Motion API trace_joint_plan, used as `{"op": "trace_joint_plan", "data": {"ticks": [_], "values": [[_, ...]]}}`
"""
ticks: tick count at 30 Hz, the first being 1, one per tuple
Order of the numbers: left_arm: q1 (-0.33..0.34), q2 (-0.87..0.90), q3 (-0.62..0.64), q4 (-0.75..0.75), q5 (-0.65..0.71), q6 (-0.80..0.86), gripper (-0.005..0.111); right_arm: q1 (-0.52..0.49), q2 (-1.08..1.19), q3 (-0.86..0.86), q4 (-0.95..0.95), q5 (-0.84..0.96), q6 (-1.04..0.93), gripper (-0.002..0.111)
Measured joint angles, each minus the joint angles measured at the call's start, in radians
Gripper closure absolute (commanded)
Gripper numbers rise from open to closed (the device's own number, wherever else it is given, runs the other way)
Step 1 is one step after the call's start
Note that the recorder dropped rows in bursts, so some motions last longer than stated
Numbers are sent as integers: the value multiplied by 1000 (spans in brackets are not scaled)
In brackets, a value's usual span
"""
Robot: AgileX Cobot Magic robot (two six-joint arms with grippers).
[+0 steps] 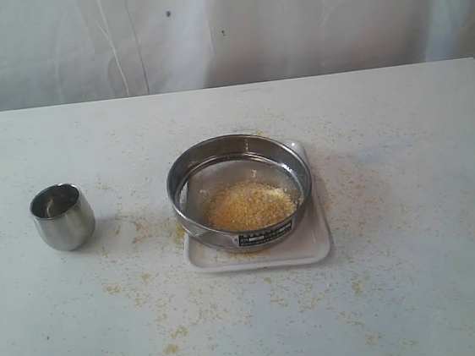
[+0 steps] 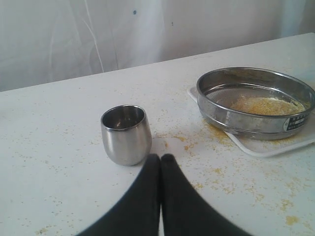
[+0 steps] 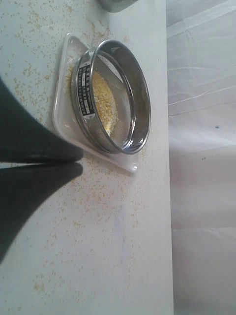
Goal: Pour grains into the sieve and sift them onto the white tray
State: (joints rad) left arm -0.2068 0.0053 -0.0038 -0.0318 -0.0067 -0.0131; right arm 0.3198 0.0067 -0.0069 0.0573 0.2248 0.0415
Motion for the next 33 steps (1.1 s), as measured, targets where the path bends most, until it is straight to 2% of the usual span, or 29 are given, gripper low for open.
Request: {"op": "trace_joint_plan", "data": {"ticks": [13,16,19,22,25,27,30,33], "values": [[0,0,0,-2,7,0,107,0,0,0,0,-18,10,108],[0,0,0,-2,0,0,107,0,0,0,54,-127,112,108],[0,0,0,-2,0,0,107,0,-2,0,78,-330,287,108],[0,0,0,-2,0,0,107,0,-2,0,86,-384,425,108],[0,0,0,-2,7,0,107,2,-2,-36,88,-262,552,108],[0,0,0,-2,7,0,107,20,7,-118,88,-142,558,108],[0,0,0,-2,7,0,107,60,98,-296,94,72,424,108],[0,0,0,-2,7,0,107,101,290,-503,101,290,266,107]]}}
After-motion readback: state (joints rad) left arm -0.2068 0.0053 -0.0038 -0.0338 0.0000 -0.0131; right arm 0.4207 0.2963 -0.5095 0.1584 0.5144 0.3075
